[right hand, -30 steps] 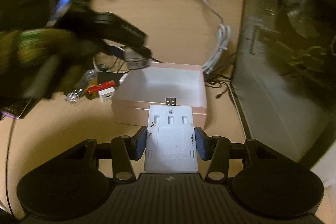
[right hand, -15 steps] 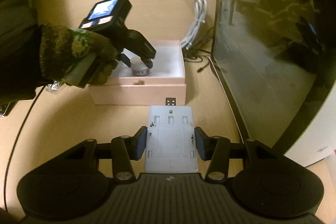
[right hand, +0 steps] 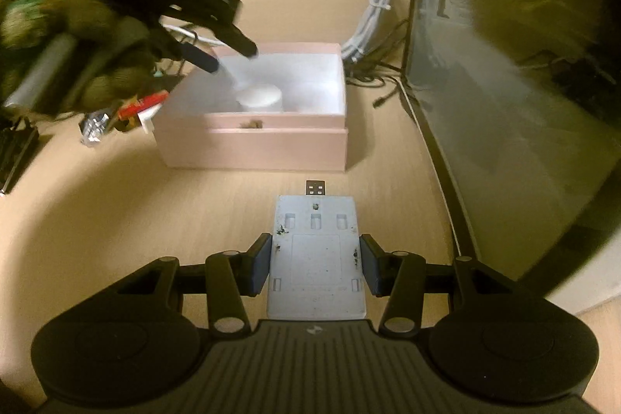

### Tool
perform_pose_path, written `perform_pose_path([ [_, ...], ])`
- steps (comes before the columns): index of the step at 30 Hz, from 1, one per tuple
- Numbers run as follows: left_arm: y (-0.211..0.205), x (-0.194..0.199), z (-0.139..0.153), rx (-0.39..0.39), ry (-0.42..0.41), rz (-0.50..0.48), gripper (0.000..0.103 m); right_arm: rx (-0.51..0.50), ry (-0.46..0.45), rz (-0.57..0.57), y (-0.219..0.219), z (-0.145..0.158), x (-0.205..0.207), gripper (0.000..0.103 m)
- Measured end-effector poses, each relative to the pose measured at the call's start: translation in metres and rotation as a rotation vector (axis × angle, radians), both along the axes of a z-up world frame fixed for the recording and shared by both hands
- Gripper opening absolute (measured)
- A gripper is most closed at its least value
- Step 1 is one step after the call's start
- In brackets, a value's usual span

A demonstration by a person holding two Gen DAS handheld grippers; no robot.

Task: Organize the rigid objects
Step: 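Lower the cream jar into the pink box and open the left gripper, then lower the white rectangular charger into the box and open the right gripper, then move the left gripper toward the red lighter beside the remote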

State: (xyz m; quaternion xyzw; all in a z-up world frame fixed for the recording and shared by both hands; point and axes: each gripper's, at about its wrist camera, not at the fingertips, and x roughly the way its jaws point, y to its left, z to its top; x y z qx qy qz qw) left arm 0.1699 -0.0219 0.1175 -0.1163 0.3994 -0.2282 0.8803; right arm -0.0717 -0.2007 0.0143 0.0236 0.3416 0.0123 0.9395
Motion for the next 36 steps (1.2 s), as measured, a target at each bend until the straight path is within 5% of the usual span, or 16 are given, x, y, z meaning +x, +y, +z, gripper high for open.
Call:
perform_pose_path([
  [5,0.056,-0.066,0.006,0.030,-0.147,0.167,0.058,0.041,-0.089,0.016,-0.004,0.033,0.032,0.047],
  [12,0.092,-0.129,-0.045,0.252,-0.096,0.200,0.058,0.044,-0.233,0.013,-0.004,0.062,0.130,0.049],
  [14,0.095,-0.134,-0.061,0.309,-0.092,0.179,0.058,0.005,-0.205,0.010,0.000,0.054,0.149,0.061],
  [16,0.096,-0.133,-0.068,0.341,-0.101,0.162,0.058,0.011,-0.181,0.017,0.003,0.044,0.150,0.062],
  [22,0.086,-0.100,-0.066,0.359,-0.170,0.111,0.058,0.014,-0.167,0.082,0.015,0.014,0.098,0.075],
  [28,0.068,-0.016,-0.040,0.368,-0.223,0.144,0.058,-0.022,-0.156,0.106,0.022,0.005,0.062,0.078],
  [36,0.049,0.075,-0.058,0.419,-0.142,0.206,0.058,-0.083,-0.102,0.089,0.030,-0.009,0.033,0.078],
])
